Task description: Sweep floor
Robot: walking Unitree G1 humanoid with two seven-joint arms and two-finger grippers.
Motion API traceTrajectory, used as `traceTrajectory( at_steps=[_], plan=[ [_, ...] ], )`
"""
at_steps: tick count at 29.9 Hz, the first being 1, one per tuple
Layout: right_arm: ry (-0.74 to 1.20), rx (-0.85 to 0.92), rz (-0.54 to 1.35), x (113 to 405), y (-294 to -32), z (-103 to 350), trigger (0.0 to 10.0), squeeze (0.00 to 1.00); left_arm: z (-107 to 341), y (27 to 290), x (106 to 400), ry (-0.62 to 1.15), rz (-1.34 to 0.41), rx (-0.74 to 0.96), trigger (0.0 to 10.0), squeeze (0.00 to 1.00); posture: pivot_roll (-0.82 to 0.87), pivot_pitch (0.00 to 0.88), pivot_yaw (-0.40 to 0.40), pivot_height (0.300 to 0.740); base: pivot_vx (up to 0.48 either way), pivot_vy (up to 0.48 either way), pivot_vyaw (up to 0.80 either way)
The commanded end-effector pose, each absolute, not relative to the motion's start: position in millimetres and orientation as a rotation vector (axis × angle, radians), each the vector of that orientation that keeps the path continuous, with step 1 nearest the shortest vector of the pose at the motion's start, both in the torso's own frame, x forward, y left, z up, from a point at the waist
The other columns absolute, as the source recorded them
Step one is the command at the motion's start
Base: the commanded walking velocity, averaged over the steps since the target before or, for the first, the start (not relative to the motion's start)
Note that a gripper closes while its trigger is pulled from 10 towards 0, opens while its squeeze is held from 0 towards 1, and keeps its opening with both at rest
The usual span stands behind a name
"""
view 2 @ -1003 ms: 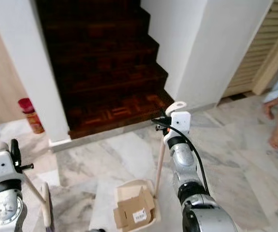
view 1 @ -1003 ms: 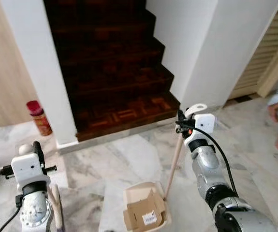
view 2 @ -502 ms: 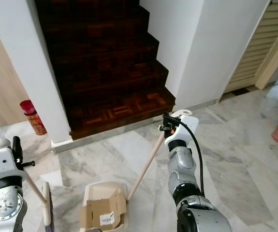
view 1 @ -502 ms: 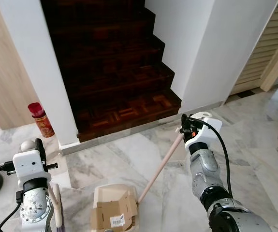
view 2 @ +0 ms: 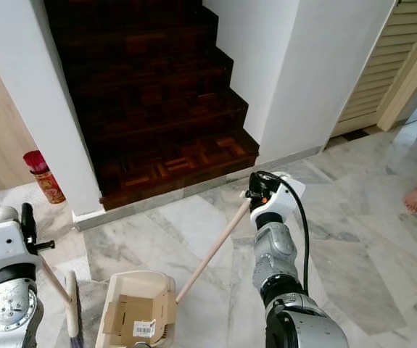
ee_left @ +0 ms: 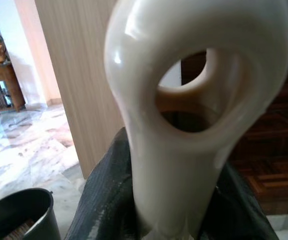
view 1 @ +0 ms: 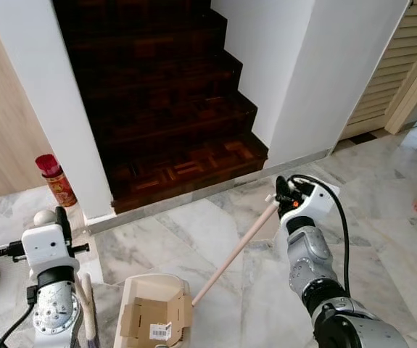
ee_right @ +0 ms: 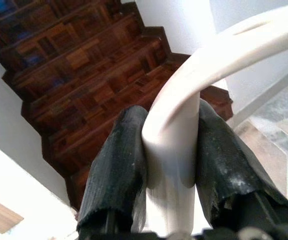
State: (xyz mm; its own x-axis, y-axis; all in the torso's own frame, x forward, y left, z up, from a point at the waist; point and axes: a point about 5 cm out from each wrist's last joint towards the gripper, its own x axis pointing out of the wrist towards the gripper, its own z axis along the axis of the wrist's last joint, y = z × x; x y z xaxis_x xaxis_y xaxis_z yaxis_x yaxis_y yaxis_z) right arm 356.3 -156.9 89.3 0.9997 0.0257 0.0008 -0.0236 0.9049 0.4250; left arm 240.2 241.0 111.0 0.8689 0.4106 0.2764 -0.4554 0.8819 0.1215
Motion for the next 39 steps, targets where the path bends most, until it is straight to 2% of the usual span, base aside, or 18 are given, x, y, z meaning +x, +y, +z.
traceTrajectory(
  at_steps=[1,23,27,39],
  plan=[
    [-0.020,0.466,0.024,362.4,-159.3,99.2,10.0,0.00,122.8,237.2,242.9,-0.308,0.452,0.209,10.0,0.00,0.24,0.000,-0.074,0.740,0.000,0.000,0.00],
    [-0.056,0.414,0.022,365.5,-163.2,107.7,10.0,0.00,118.9,230.4,242.2,-0.302,0.448,0.198,10.0,0.00,0.23,0.000,-0.074,0.740,0.000,0.000,0.00],
    [-0.059,0.416,0.017,365.5,-164.7,108.0,10.0,0.00,118.9,229.0,242.5,-0.302,0.446,0.195,10.0,0.00,0.23,0.000,-0.074,0.740,0.000,0.000,0.80],
    [-0.042,0.432,0.016,365.3,-163.7,105.6,10.0,0.00,117.8,228.3,242.0,-0.298,0.445,0.192,10.0,0.00,0.23,0.000,-0.075,0.740,0.000,0.000,0.00]
  ],
)
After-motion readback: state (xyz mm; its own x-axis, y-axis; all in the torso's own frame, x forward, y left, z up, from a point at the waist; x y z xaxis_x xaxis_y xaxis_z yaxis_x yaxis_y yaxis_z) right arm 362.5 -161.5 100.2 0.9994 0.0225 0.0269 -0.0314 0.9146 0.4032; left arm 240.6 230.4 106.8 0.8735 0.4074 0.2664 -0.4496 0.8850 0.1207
